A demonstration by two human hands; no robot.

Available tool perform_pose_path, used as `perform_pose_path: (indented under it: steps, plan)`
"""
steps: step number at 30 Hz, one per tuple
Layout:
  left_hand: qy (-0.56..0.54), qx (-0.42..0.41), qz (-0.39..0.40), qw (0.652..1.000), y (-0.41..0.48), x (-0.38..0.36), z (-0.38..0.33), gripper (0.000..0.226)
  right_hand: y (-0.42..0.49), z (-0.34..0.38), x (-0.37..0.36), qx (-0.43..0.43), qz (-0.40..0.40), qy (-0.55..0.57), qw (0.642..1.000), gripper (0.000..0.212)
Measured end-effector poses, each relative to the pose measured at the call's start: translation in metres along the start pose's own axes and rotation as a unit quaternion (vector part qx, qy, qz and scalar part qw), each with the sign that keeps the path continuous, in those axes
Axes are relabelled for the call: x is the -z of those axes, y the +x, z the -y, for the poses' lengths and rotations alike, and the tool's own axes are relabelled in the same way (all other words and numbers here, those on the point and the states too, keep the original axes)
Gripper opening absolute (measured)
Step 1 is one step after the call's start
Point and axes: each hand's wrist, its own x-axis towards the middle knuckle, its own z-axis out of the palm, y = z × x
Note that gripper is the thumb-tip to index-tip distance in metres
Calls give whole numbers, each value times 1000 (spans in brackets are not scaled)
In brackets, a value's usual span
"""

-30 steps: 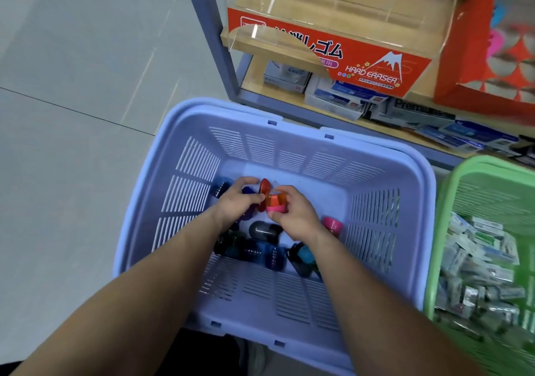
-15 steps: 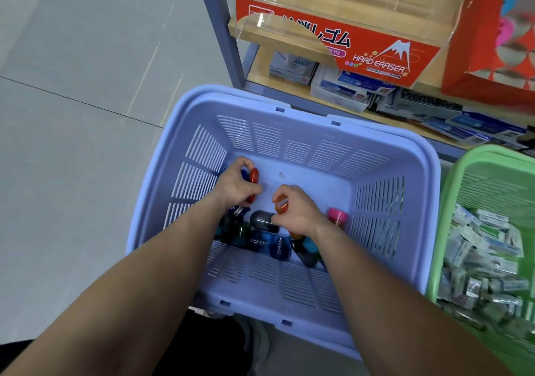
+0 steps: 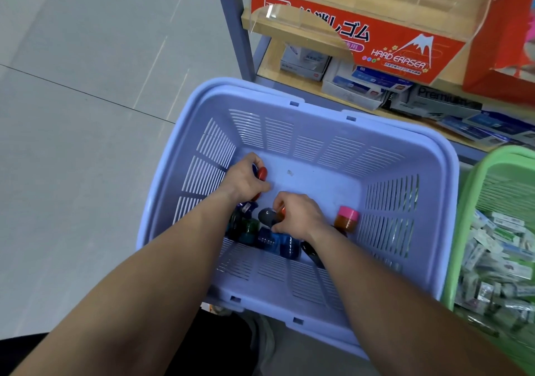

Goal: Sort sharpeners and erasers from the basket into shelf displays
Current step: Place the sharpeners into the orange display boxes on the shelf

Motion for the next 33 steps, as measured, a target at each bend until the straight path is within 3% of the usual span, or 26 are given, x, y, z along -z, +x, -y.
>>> perform_pose_path:
  steps: [5, 11, 15, 20, 26, 33]
  plan:
    - [2, -16, -12, 1000, 0, 2, -7, 25, -1, 1, 11, -11, -61, 116, 991, 35]
    - [-7, -19, -45, 999, -23, 23, -45, 10, -28, 30, 45, -32, -179, 289, 940, 30]
    - [-22, -77, -30, 996, -67, 50, -78, 14, -70, 50, 74, -4, -220, 325, 920, 31]
    - [-24, -176, 58, 982, -142, 76, -131, 26, -157, 52, 129, 78, -220, 315, 920, 33]
    - [8, -243, 45, 969, -227, 67, -200, 20, -254, 54, 187, 132, -267, 233, 926, 39]
    - [-7, -334, 60, 941, -298, 40, -272, 16, -347, 36, 233, 181, -336, 199, 903, 35]
